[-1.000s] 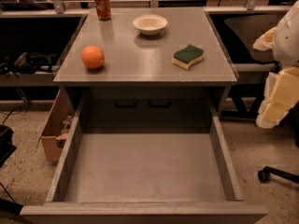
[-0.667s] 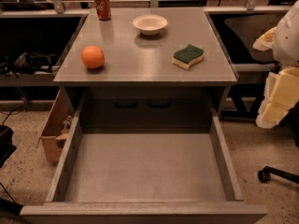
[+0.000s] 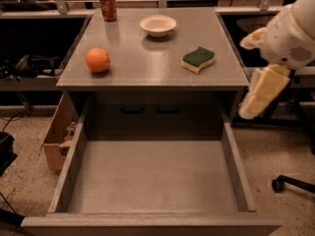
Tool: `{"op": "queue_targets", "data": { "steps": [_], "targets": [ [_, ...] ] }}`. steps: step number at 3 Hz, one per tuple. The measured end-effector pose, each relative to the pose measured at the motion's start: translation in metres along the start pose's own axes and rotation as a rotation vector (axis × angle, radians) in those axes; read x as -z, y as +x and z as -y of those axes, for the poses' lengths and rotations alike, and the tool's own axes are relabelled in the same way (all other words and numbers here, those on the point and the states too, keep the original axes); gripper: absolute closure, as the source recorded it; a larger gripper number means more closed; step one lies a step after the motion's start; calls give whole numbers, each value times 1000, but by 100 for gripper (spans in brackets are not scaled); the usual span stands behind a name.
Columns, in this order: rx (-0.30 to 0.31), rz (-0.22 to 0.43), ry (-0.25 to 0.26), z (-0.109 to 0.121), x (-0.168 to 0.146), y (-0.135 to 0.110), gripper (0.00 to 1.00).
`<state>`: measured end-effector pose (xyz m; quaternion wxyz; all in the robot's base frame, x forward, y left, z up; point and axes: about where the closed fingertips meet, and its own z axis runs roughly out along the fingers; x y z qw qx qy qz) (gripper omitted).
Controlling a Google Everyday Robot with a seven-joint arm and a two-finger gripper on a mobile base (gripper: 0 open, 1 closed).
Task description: Place orange into top drawer
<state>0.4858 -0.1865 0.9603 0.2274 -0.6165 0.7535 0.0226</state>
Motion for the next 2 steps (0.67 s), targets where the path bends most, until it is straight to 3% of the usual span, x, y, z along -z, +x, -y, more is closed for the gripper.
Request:
{"op": "queue_targets", "data": {
  "steps": [1, 2],
  "targets": [
    [26, 259, -38, 36, -59, -57, 0],
    [71, 488, -109, 58, -113, -124, 0]
  ]
}}
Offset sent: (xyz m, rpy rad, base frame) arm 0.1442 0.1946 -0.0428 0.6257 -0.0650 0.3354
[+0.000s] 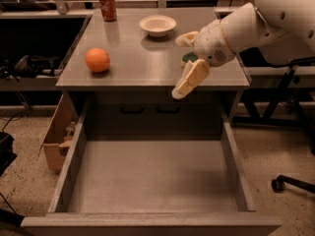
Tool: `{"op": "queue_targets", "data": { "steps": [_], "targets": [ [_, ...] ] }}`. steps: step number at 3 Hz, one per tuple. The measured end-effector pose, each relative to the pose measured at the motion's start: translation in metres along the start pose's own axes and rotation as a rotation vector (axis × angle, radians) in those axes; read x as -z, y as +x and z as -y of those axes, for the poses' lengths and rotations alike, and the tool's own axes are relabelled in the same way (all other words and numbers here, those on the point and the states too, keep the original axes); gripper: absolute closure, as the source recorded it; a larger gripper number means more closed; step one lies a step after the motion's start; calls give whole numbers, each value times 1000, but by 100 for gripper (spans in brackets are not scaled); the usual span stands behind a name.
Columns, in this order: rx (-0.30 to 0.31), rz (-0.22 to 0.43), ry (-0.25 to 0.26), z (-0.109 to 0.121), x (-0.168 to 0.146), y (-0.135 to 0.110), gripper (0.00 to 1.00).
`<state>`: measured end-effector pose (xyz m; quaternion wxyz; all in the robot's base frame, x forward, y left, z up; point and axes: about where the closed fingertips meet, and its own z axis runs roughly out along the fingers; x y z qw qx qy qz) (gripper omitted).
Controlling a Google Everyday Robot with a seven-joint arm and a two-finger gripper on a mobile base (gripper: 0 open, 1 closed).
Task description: Place orange into top drawer
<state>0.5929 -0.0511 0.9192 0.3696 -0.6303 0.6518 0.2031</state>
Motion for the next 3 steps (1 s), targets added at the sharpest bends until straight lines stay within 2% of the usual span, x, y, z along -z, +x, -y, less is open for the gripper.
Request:
{"op": "queue_targets", "data": {
  "steps": [1, 2, 3],
  "targets": [
    [1, 1, -2, 0, -1, -1, 0],
    [8, 21, -30, 13, -51, -18, 0],
    [-25, 24, -38, 36, -128, -41, 0]
  ]
}}
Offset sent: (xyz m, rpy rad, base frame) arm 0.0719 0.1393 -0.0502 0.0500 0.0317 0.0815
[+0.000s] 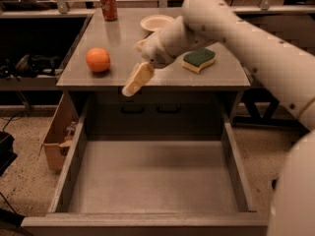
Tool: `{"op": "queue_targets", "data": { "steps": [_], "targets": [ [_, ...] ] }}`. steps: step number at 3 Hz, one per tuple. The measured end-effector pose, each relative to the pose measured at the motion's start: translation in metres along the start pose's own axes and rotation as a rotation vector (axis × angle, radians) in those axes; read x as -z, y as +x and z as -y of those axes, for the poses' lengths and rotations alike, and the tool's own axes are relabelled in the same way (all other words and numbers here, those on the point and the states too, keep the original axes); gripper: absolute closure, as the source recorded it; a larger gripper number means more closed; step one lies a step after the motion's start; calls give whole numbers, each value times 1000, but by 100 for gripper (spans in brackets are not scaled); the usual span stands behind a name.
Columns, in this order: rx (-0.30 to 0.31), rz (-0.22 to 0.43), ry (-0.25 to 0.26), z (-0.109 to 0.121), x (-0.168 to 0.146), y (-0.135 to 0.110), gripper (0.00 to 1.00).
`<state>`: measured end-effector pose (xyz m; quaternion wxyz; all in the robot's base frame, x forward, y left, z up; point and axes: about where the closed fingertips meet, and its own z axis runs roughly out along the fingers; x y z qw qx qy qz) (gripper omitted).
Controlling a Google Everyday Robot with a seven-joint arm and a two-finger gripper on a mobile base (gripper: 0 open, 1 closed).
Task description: Place orange into top drawer
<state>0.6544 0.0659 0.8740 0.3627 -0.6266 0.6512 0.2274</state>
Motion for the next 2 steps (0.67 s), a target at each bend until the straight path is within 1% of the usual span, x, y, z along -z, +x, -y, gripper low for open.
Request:
{"op": "queue_targets", "data": {
  "steps": [1, 2],
  "targets": [
    [-40, 13, 16, 25, -49, -21, 0],
    [-60, 39, 42, 47, -72, -42, 0]
  ]
}}
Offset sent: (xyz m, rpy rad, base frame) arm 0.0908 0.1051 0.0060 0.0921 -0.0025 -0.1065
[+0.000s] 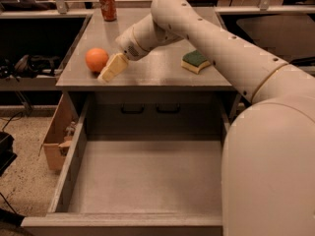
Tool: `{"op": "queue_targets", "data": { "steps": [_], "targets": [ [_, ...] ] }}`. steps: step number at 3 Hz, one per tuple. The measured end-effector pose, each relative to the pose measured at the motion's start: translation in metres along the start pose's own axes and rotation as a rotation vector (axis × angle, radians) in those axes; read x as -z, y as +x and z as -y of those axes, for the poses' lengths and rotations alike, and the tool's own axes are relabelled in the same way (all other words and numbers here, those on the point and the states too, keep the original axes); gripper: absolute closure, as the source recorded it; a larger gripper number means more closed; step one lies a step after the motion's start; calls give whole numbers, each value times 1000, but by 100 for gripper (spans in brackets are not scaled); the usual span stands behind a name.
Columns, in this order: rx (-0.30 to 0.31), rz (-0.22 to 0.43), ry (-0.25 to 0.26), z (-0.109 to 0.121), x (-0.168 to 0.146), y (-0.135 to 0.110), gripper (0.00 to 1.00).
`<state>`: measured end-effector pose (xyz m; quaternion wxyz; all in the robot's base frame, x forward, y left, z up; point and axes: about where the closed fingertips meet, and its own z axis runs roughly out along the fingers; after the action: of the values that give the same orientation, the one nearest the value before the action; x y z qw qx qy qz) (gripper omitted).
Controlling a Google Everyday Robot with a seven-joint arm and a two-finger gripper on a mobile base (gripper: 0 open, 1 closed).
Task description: Place orange into top drawer
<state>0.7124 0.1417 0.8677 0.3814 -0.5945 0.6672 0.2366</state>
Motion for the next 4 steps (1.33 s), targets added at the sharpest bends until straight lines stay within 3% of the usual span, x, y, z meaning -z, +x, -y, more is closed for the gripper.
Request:
{"op": "queue_targets", "data": {
  "steps": [1, 2, 4],
  "targets": [
    [-17, 43, 15, 18, -18, -15, 0],
    [-42, 80, 9, 26, -38, -17, 18],
    [-45, 82, 8, 27, -41, -16, 62]
  ]
}}
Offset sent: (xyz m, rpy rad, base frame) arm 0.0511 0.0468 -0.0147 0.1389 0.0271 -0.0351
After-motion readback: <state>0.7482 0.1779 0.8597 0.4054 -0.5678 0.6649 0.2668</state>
